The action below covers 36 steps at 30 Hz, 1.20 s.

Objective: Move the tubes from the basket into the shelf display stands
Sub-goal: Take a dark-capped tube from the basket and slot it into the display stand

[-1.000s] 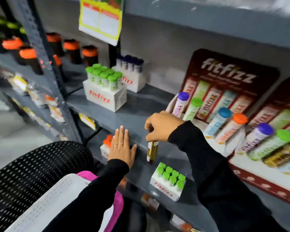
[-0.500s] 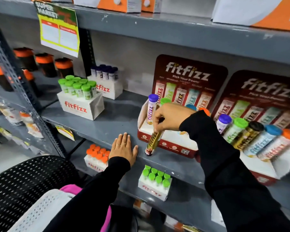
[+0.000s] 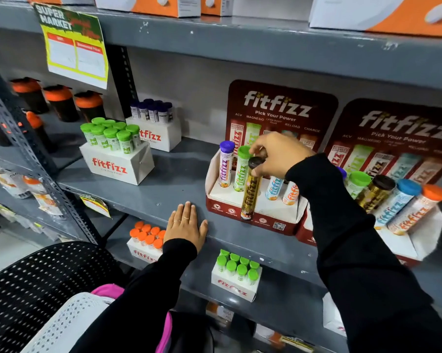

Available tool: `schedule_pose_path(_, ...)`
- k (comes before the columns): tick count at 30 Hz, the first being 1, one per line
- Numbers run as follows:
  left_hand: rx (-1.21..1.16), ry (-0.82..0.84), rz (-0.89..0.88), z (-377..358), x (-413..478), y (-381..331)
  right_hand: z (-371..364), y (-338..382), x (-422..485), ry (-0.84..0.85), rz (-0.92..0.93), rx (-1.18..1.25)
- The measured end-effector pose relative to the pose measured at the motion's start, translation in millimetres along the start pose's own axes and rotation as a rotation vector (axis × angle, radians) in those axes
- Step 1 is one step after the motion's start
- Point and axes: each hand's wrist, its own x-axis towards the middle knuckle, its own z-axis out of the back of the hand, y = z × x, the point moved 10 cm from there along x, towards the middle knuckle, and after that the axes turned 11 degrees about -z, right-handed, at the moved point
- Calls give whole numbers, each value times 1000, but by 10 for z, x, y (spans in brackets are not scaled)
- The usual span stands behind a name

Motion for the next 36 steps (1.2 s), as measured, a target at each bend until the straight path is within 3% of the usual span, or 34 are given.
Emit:
schedule_pose_path(12, 18, 41, -15, -16, 8, -5, 97, -379, 266, -286, -194, 136)
schedule_pose_path(20, 36, 51, -2, -35, 27, 0, -12, -450, 358, -303, -201, 230)
schedule_pose_path(36, 31, 78, 16, -52, 21, 4, -138, -389, 405, -230, -117, 9)
